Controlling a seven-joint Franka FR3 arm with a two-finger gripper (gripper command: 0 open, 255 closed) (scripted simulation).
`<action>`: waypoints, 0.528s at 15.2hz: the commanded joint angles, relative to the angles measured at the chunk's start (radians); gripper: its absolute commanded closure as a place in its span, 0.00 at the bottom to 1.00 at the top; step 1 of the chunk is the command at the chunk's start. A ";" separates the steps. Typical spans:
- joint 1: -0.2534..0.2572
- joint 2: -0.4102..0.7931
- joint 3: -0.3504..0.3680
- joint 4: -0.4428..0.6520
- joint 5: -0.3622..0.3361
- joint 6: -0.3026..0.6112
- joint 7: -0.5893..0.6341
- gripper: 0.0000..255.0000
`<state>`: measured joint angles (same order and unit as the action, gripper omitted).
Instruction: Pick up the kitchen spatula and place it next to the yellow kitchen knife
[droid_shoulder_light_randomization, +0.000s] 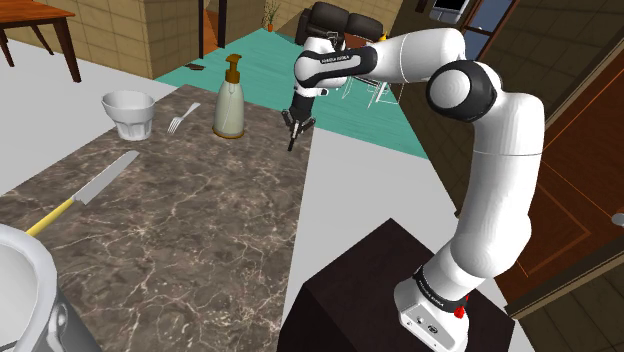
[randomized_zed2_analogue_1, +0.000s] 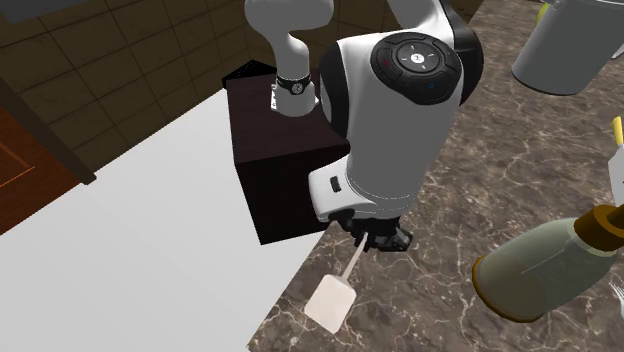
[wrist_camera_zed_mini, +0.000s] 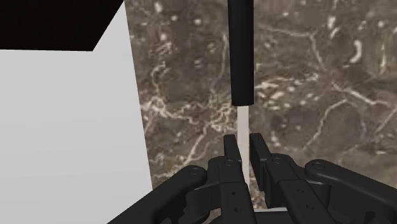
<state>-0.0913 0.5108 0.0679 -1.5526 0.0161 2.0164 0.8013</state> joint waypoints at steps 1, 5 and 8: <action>0.000 -0.008 0.000 0.015 0.000 -0.023 0.000 1.00; -0.001 -0.025 0.001 0.043 0.001 -0.068 0.001 1.00; -0.001 -0.036 0.001 0.067 0.001 -0.103 0.002 1.00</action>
<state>-0.0929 0.4729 0.0686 -1.5031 0.0175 1.9293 0.8022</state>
